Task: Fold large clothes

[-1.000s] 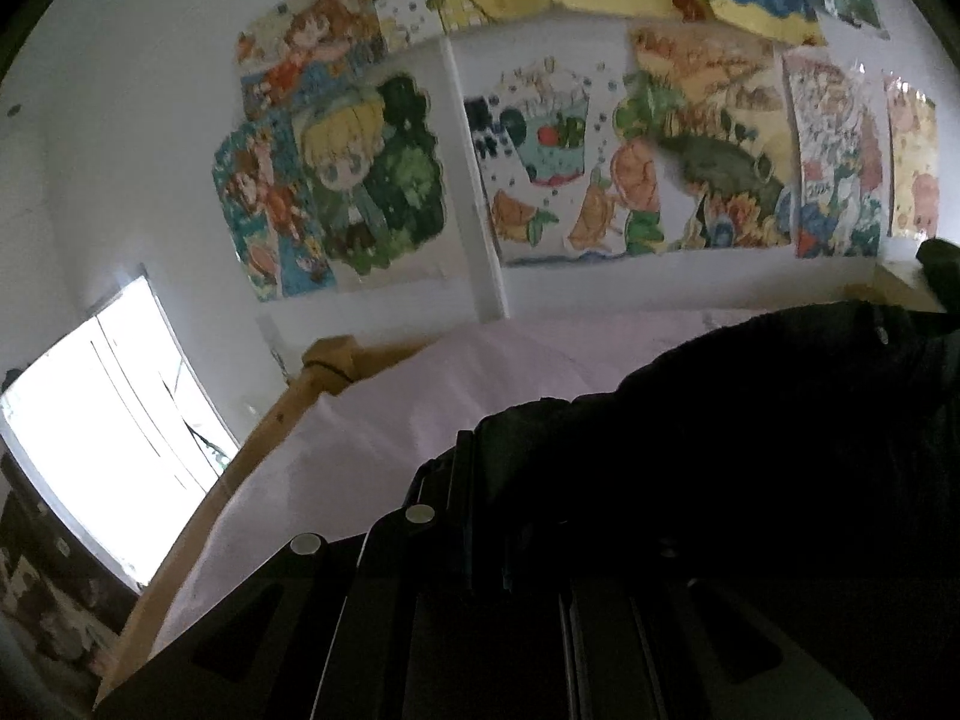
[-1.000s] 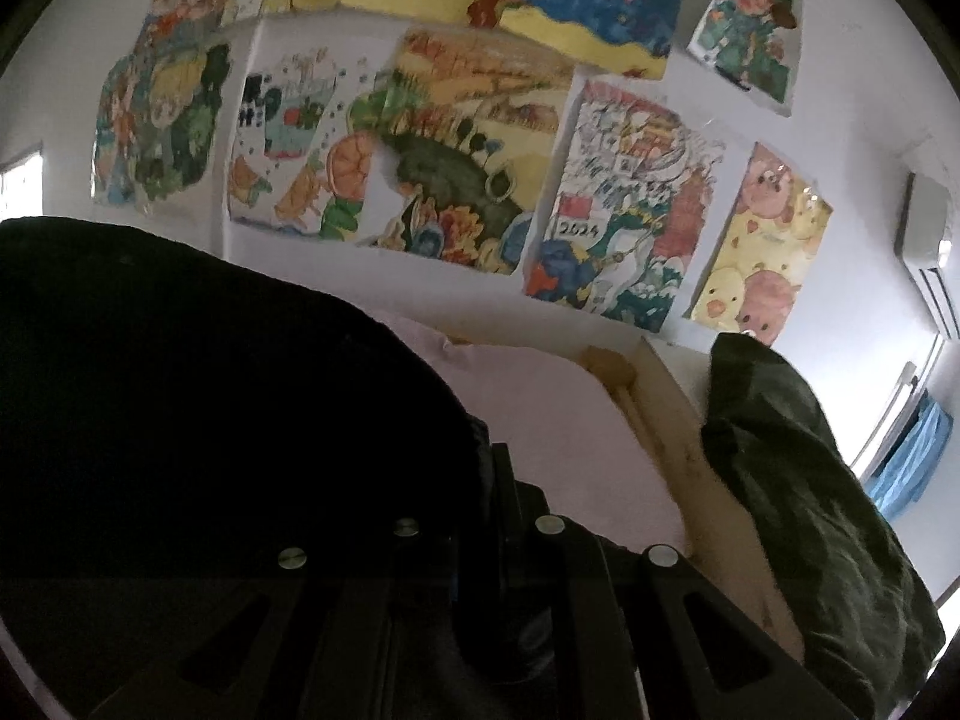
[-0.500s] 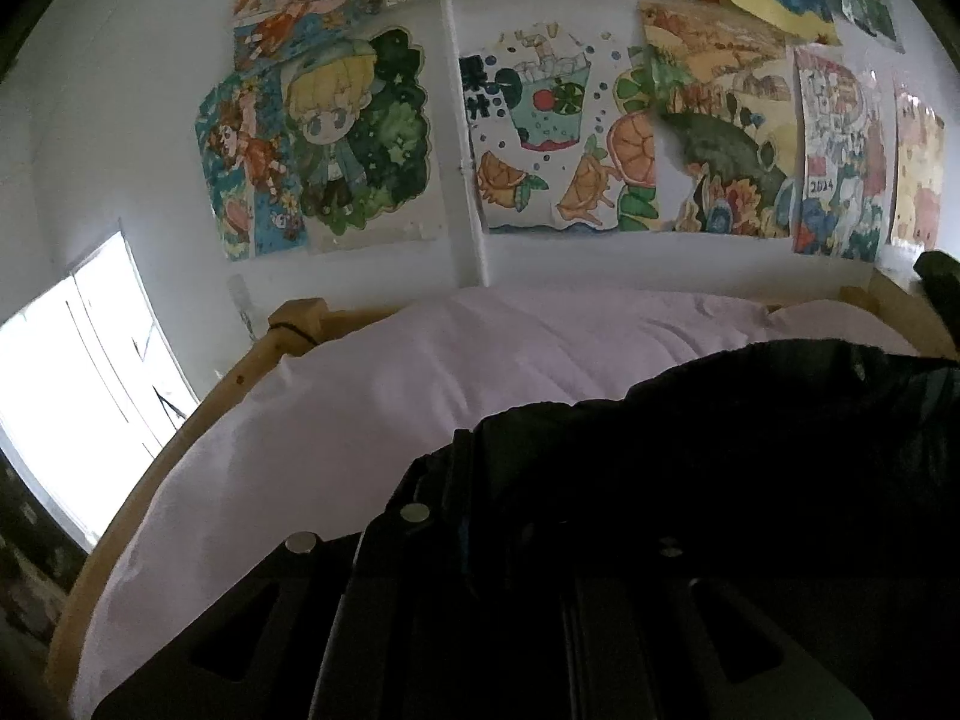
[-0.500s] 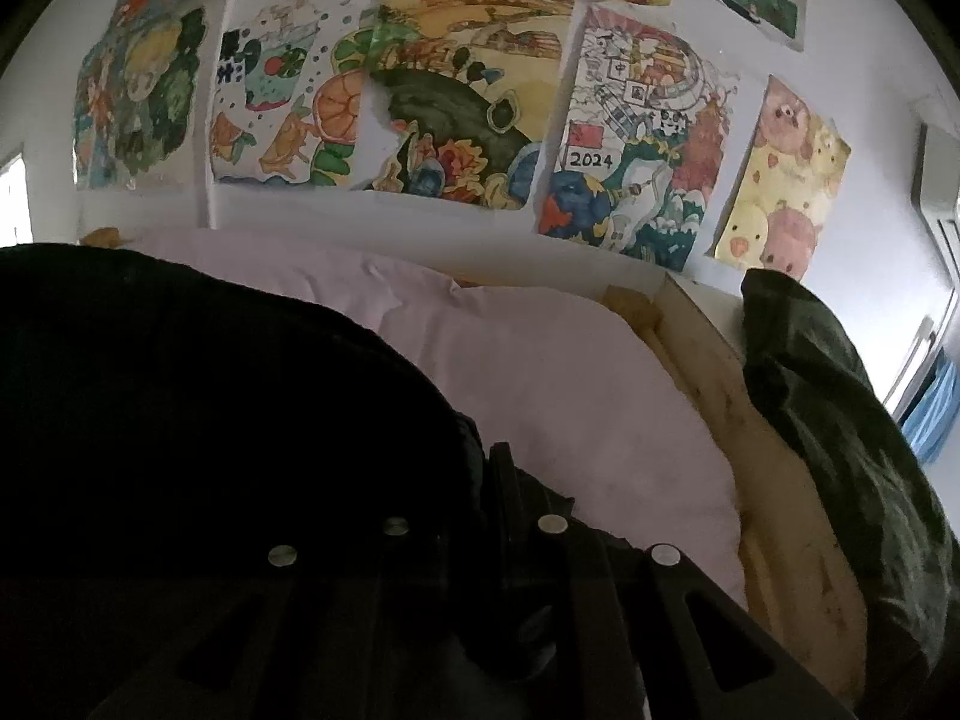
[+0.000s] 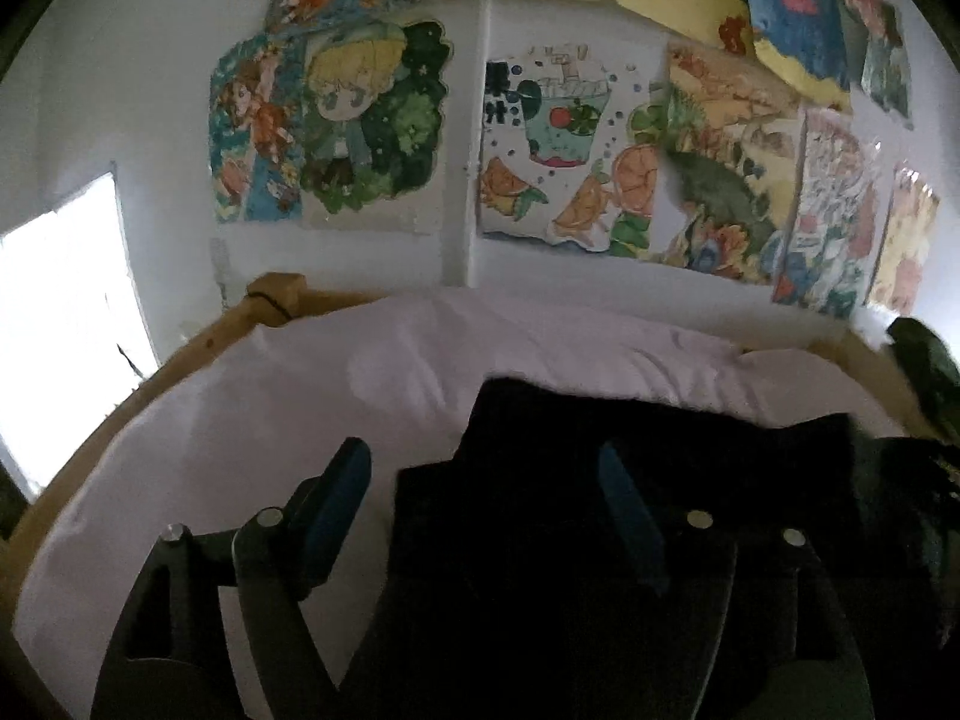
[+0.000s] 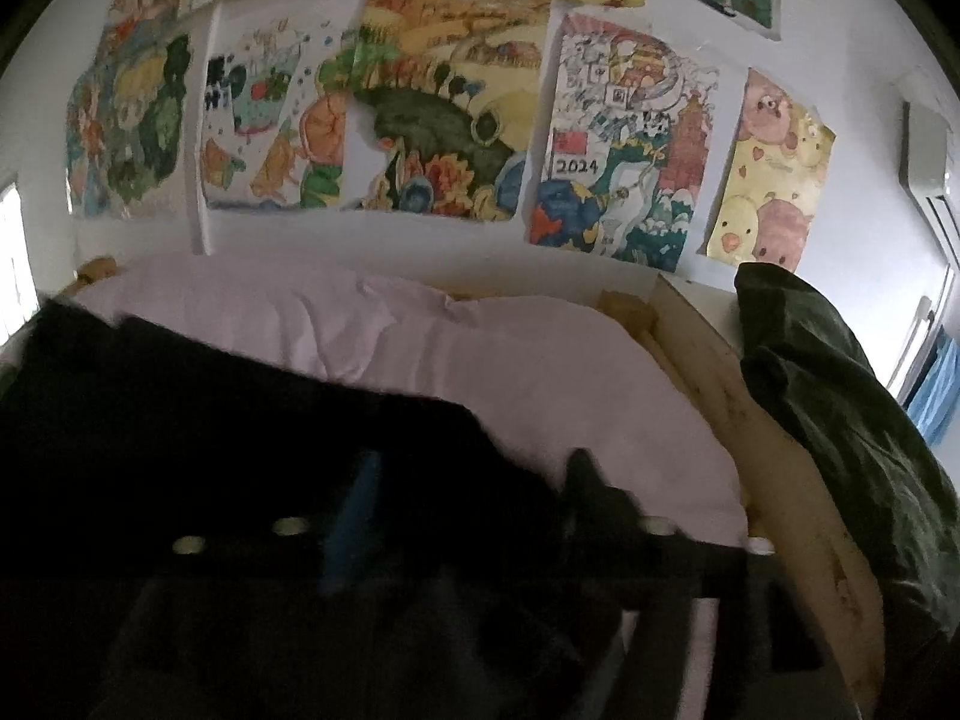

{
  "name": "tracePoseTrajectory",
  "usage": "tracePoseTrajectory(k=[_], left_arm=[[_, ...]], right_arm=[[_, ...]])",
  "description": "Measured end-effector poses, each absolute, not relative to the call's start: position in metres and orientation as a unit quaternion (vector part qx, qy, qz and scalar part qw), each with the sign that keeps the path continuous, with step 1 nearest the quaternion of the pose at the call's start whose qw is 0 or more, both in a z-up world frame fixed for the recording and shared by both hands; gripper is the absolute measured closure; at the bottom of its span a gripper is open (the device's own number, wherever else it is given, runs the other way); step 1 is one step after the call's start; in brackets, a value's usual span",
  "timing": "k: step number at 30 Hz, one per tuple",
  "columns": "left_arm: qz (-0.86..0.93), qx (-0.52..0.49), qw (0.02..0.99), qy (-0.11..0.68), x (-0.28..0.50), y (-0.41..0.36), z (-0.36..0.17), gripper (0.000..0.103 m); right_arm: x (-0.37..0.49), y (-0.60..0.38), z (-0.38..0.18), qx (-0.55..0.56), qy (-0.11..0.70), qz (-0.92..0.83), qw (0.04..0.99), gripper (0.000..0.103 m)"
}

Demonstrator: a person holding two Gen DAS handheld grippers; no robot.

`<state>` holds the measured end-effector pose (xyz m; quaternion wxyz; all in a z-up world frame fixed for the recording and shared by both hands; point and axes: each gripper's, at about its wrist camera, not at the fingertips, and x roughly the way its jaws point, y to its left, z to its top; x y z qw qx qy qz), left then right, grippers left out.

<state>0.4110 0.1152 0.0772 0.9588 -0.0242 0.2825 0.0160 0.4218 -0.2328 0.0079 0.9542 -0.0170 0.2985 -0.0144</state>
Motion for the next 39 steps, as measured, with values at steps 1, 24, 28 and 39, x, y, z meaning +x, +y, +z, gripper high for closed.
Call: tracePoseTrajectory(k=[1, 24, 28, 39], left_arm=[[0.013, -0.026, 0.958, 0.284, 0.409, 0.115, 0.077, 0.029], [-0.095, 0.059, 0.940, 0.322, 0.431, 0.023, 0.025, 0.012], [-0.072, 0.045, 0.931, 0.356, 0.461, 0.042, 0.002, 0.004], [-0.091, -0.020, 0.928, 0.360, 0.455, 0.071, -0.032, 0.001]], right_arm=[[0.420, -0.233, 0.008, -0.017, 0.297, -0.011, 0.955, 0.034], [0.439, -0.184, -0.038, 0.000, 0.331, 0.109, 0.937, 0.004], [0.465, -0.195, -0.066, 0.036, 0.366, 0.107, 0.924, 0.003], [0.462, -0.202, -0.097, 0.070, 0.382, 0.118, 0.914, 0.000]])
